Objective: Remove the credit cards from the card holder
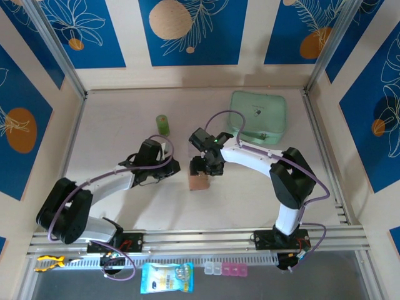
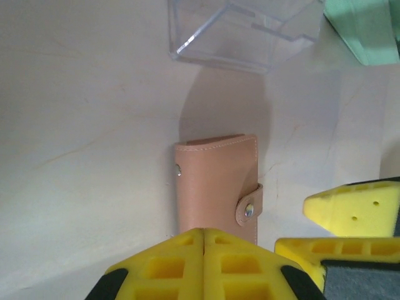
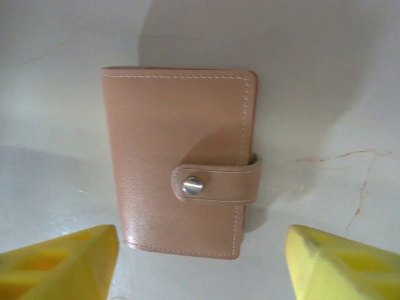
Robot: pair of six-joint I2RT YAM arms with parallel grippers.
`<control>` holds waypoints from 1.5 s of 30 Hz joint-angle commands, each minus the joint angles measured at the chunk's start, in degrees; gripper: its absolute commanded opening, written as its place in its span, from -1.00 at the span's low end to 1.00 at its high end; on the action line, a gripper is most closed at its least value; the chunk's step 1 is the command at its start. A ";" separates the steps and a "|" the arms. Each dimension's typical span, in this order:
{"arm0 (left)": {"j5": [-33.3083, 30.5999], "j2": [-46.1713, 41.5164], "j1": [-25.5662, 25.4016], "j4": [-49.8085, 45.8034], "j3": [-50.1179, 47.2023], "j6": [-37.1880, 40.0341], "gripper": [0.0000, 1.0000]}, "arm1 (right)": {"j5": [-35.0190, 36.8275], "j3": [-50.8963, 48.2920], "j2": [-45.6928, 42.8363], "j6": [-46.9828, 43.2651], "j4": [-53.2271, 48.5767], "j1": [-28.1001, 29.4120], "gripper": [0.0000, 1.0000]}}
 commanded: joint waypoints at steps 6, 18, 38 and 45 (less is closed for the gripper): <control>2.83 3.07 -2.51 7.21 -1.38 -4.12 -1.00 | -0.44 1.65 1.63 -0.66 -1.98 -0.23 0.16; 4.01 7.85 -4.57 12.79 -3.65 -9.81 -1.00 | 1.99 8.84 8.14 -1.78 -6.75 1.81 -0.19; 4.49 10.62 -4.56 13.76 -4.10 -11.84 -1.00 | 2.19 12.67 14.55 -2.62 -9.67 2.87 -0.28; 4.42 11.75 -4.61 12.82 -3.76 -11.96 -1.00 | 3.00 12.87 15.41 -2.79 -10.89 3.48 -0.29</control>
